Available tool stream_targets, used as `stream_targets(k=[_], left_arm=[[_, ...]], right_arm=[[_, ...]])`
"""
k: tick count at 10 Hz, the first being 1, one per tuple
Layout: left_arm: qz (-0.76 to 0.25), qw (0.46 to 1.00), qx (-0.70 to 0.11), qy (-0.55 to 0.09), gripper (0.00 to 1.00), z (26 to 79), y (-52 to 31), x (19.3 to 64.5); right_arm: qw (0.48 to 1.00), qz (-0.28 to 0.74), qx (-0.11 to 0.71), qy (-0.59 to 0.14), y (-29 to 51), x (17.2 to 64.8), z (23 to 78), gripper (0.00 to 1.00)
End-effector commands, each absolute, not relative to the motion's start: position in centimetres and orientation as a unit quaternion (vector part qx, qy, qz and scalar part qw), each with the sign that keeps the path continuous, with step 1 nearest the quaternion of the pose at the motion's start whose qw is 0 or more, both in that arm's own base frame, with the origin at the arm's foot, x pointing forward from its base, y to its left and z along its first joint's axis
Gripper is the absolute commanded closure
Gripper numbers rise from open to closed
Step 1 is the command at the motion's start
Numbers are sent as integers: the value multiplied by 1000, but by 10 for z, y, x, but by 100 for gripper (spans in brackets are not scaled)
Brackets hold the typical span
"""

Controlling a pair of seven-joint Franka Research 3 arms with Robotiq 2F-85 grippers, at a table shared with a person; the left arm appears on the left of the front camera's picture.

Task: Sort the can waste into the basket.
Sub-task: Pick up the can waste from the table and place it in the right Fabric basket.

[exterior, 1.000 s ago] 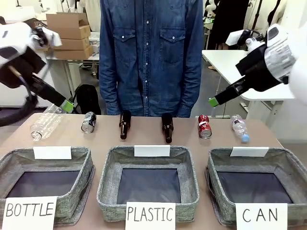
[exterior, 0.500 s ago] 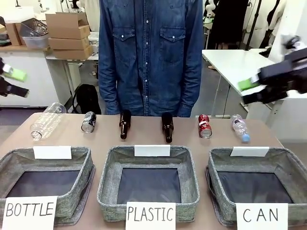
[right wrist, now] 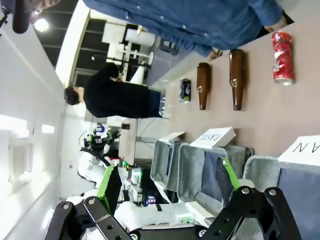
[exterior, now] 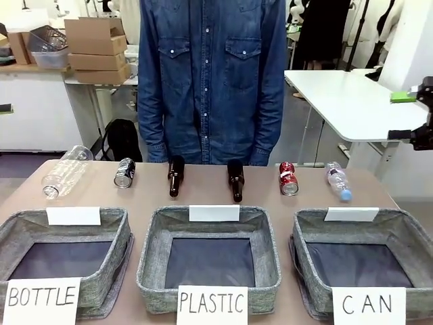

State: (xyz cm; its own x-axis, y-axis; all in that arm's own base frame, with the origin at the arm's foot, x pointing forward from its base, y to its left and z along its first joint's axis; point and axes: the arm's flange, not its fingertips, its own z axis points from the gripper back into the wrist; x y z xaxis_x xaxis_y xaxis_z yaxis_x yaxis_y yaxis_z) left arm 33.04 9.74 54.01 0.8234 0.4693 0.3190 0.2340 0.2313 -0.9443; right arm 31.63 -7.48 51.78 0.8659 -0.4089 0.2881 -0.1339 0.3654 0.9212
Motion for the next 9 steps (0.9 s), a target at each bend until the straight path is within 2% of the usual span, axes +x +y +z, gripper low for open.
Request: stream_targets(k=[1,6,7,9], left_arm=[[79,717,-637,-272,0,535,105,331],[79,717,-637,-272,0,535,105,331],[79,717,-637,-272,0,535,105,331],[79,717,-637,-272,0,535,105,331]], right_arm=[[781,-47,578,-233,-62,312,523,0],[788,-56,574,-218,-58,307,523,0],[842,-53,497,-204,-32,320,529,0],[888,-39,409,-207,-3,354,539,0]])
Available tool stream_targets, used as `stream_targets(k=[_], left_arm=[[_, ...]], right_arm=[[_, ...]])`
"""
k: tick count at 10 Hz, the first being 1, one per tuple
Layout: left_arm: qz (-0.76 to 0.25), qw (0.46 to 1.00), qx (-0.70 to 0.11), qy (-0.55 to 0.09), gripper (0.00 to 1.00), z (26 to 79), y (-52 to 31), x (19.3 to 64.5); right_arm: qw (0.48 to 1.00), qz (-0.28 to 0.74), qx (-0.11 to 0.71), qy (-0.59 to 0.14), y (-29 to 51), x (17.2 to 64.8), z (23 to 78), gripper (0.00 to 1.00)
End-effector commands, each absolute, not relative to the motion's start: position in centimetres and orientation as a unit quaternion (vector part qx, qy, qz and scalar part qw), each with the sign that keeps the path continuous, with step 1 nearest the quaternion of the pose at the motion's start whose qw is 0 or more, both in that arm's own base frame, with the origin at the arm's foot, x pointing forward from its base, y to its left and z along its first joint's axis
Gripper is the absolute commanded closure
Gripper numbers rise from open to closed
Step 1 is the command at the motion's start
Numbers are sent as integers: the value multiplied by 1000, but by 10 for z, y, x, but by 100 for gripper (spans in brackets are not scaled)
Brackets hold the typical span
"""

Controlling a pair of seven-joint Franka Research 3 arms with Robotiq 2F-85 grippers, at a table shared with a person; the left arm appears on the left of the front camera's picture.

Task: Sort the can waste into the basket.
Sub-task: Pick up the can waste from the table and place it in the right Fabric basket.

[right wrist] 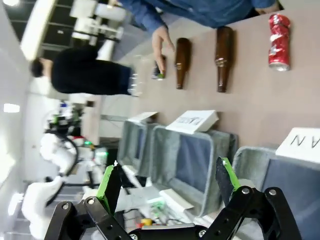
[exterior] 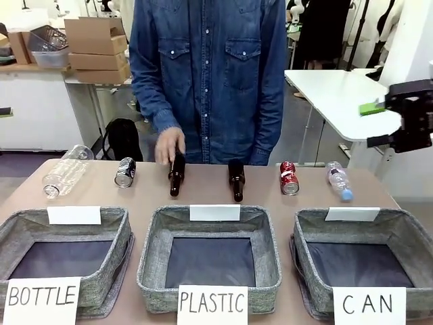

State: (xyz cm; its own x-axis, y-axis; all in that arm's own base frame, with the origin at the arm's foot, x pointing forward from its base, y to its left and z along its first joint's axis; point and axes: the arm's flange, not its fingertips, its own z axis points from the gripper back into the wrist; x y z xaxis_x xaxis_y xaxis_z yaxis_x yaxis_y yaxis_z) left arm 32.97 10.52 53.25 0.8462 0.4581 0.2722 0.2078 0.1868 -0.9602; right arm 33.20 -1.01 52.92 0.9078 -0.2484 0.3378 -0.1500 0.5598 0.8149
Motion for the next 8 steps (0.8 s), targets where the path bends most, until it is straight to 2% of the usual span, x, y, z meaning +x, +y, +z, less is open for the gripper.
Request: stream_targets(k=[1,4,5,6,8], left_arm=[[79,717,-637,-272,0,535,105,331],[79,717,-637,-272,0,535,105,331],[79,717,-637,-272,0,535,105,331],[79,717,-637,-272,0,535,105,331],[79,717,-637,-272,0,535,105,331]], right_arm=[[906,-24,367,-208,12,370,539,0],[949,-52,243,-192,48,421,517,0],[956,-48,227,-178,54,434,507,0],[949,-58,249,-183,51,434,508,0],[946,-32,246,-207,49,416,508,0]])
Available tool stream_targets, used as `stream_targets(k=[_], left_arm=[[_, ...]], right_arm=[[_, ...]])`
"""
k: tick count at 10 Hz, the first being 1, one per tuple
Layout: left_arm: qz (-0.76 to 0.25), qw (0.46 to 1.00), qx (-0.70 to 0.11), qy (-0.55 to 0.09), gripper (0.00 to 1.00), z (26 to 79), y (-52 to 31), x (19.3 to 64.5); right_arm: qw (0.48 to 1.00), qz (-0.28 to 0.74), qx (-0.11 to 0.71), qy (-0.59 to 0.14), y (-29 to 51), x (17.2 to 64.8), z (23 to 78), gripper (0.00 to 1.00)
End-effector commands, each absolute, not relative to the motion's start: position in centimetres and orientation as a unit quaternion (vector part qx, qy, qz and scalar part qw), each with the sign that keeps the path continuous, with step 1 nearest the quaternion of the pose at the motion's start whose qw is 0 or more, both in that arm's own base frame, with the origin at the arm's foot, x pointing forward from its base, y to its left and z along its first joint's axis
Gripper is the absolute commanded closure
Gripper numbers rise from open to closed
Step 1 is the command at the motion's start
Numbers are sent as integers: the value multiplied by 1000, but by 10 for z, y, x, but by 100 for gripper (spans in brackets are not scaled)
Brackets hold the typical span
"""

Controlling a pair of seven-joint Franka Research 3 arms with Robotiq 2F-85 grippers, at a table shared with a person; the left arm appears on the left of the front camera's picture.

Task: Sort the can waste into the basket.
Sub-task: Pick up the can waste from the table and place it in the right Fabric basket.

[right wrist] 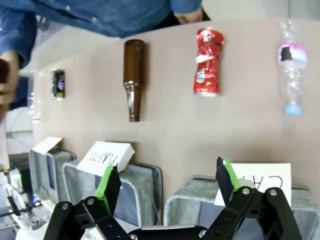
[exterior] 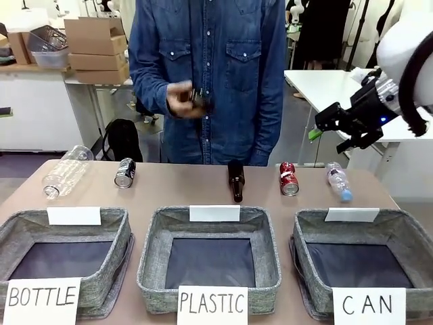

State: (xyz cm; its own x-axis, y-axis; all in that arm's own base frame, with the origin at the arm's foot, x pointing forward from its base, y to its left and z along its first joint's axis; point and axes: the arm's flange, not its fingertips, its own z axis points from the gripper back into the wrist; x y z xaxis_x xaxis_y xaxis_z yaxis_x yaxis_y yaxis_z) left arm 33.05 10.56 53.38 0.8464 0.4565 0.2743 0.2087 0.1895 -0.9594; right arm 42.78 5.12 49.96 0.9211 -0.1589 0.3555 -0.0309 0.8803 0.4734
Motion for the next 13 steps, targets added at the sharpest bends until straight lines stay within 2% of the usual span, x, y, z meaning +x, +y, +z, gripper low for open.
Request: stream_targets(k=[1,3,6,8,10,13], left_arm=[[79,717,-637,-272,0,535,105,331],[79,717,-637,-272,0,535,105,331],[79,717,-637,-272,0,535,105,331],[79,717,-637,-272,0,535,105,331],[79,717,-637,-272,0,535,105,331],[79,717,-637,-272,0,535,105,331]], right_arm=[[952,-37,236,-191,53,431,494,0],[950,-28,262,-165,50,449,483,0],[917,-46,353,-179,0,430,484,0],[921,-59,332,-197,14,444,479,0],[942,-69,271,-187,54,501,448,0],[969,-61,175,-162,99,555,402,0]])
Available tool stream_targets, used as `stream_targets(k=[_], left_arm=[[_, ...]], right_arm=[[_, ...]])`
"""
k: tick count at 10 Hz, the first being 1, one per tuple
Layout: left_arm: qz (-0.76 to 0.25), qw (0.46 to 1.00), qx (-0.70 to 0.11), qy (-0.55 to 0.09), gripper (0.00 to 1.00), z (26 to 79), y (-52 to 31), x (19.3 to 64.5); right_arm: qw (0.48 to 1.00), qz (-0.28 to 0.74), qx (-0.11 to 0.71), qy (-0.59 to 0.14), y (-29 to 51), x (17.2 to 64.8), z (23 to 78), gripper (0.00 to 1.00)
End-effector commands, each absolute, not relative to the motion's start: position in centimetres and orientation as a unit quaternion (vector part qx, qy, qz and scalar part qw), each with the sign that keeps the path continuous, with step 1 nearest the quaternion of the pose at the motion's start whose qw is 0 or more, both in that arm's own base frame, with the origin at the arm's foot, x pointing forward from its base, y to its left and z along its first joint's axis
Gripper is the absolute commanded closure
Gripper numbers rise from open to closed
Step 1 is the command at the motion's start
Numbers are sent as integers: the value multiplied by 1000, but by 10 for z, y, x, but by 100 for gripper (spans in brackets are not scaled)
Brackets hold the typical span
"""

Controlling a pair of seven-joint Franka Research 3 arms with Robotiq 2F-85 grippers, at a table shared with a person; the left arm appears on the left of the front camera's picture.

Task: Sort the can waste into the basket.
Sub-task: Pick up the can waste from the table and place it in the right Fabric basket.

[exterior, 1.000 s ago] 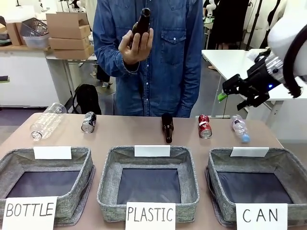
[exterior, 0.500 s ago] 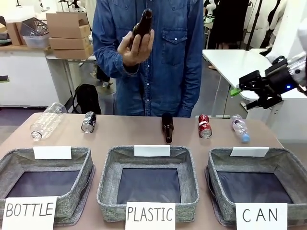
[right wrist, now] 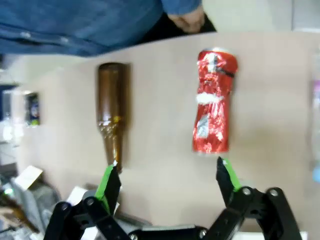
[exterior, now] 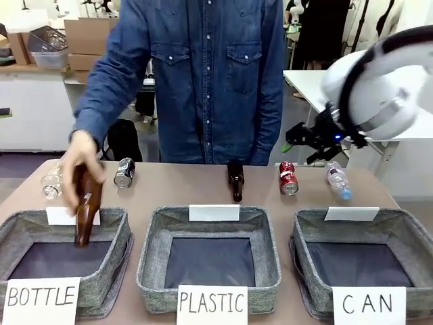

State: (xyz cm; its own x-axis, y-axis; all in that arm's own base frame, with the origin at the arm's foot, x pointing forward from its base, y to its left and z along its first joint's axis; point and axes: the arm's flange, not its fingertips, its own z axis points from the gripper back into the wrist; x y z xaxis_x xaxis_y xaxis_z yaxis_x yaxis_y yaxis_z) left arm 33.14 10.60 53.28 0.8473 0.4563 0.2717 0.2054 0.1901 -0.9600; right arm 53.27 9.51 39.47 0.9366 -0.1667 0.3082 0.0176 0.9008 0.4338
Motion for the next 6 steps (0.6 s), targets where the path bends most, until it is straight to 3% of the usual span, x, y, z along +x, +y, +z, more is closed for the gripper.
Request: stream_targets(k=[1,6], left_arm=[[79,717,-637,-272,0,535,105,331],[79,717,-637,-272,0,535,105,331]], right_arm=[[977,-67,134,-151,111,567,385,0],[990,-72,30,-115,129,602,309,0]])
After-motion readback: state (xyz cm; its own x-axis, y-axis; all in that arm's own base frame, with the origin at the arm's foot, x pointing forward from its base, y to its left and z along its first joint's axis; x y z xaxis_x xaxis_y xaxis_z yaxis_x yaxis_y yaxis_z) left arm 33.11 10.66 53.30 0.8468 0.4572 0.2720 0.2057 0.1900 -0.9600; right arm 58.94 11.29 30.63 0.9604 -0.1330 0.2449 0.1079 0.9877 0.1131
